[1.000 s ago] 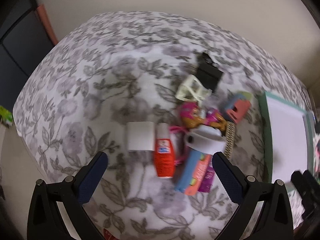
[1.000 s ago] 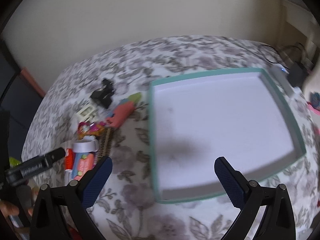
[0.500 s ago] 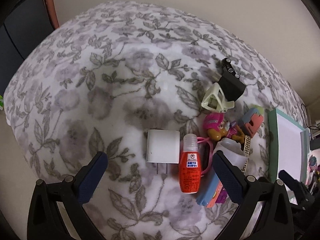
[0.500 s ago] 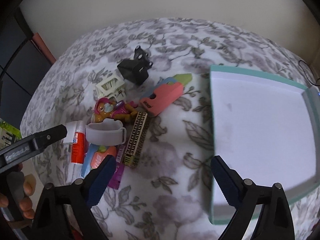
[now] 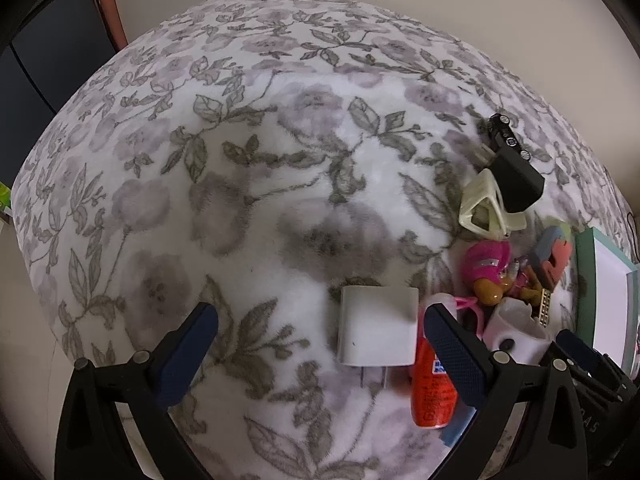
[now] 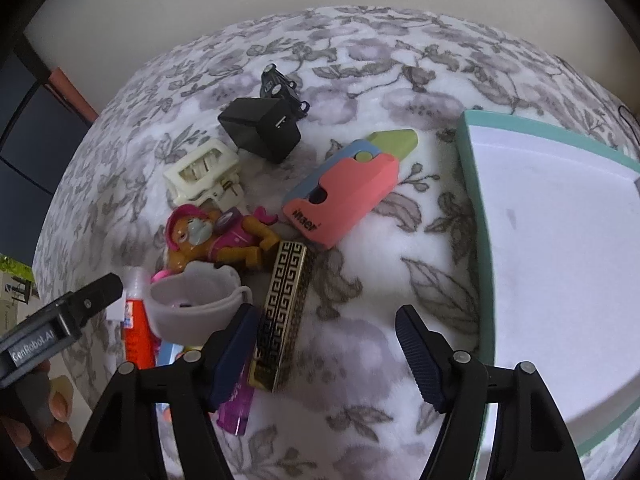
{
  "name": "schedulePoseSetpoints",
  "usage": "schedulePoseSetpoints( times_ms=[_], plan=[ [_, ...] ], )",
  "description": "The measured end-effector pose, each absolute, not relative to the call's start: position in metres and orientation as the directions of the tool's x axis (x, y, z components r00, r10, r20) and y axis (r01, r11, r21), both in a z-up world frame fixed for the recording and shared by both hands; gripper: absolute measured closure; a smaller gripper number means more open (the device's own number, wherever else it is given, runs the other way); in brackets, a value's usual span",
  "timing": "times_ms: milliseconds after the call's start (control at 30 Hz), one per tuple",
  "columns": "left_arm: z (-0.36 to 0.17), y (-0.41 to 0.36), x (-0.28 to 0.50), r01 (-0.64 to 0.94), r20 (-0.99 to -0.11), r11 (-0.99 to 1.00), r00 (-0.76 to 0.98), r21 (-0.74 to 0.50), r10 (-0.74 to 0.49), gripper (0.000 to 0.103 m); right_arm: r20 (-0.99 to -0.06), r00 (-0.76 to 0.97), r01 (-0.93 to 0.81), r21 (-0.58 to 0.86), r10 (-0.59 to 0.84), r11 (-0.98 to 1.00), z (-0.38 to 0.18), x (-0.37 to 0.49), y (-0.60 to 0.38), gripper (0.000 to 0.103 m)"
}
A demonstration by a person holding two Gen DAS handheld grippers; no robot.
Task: Organize rigid objects
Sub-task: 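Grasp the white charger plug with the left tool while the right tool grasps the gold patterned bar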
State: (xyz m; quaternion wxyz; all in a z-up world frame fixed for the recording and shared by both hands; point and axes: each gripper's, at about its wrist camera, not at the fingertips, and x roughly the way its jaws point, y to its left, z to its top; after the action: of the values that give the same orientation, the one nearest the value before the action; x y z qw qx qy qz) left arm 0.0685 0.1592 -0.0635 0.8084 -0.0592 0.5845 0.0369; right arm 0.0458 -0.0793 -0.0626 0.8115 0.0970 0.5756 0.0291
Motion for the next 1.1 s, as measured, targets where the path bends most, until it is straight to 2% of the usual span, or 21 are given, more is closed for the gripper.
schedulePoseSetpoints(
  times_ms=[167, 233, 300, 433, 500, 600, 633, 867, 1033, 1100],
  plan=[
    [-0.07, 0.156, 0.073, -0.115, -0.952, 0.992, 0.306, -0.049, -0.012, 0.004, -0.927, 0.346, 0.079, 0.181, 0.143, 0.98, -0.065, 0.051, -0.08, 0.039],
    [-0.073, 0.151, 0.074, -0.099, -0.955, 0.994, 0.298, -0.038, -0.007, 0.009, -0.927, 0.348, 0.069, 0.174, 0.14, 0.982, -0.064, 0.051, -0.078, 0.042],
    [-0.075, 0.148, 0.074, -0.087, -0.955, 0.995, 0.295, -0.043, -0.016, 0.017, -0.924, 0.349, 0.056, 0.186, 0.155, 0.981, -0.062, 0.05, -0.077, 0.051],
    [-0.075, 0.147, 0.072, -0.078, -0.956, 0.996, 0.292, -0.042, -0.018, 0.019, -0.923, 0.343, 0.041, 0.198, 0.173, 0.979, -0.061, 0.048, -0.074, 0.061],
    [-0.075, 0.148, 0.071, -0.074, -0.958, 0.997, 0.286, -0.034, -0.012, 0.029, -0.924, 0.337, 0.032, 0.205, 0.183, 0.978, -0.062, 0.045, -0.072, 0.069],
    [-0.081, 0.148, 0.07, -0.065, -0.966, 0.998, 0.259, -0.003, 0.014, 0.041, -0.929, 0.321, 0.016, 0.201, 0.186, 0.979, -0.063, 0.041, -0.068, 0.073],
    [-0.082, 0.148, 0.069, -0.064, -0.967, 0.998, 0.255, -0.004, 0.013, 0.042, -0.932, 0.312, 0.007, 0.194, 0.182, 0.981, -0.064, 0.041, -0.065, 0.075],
    [-0.084, 0.151, 0.072, -0.057, -0.965, 0.998, 0.261, 0.004, 0.019, 0.043, -0.94, 0.315, -0.025, 0.134, 0.135, 0.991, -0.066, 0.041, -0.057, 0.075],
    [-0.086, 0.143, 0.075, -0.06, -0.965, 0.998, 0.26, 0.017, 0.032, 0.043, -0.941, 0.335, -0.082, 0.022, 0.048, 0.996, -0.067, 0.037, -0.038, 0.075],
    [-0.085, 0.14, 0.075, -0.06, -0.967, 0.998, 0.254, 0.013, 0.028, 0.049, -0.941, 0.336, -0.084, 0.019, 0.046, 0.996, -0.066, 0.036, -0.038, 0.076]
  ],
)
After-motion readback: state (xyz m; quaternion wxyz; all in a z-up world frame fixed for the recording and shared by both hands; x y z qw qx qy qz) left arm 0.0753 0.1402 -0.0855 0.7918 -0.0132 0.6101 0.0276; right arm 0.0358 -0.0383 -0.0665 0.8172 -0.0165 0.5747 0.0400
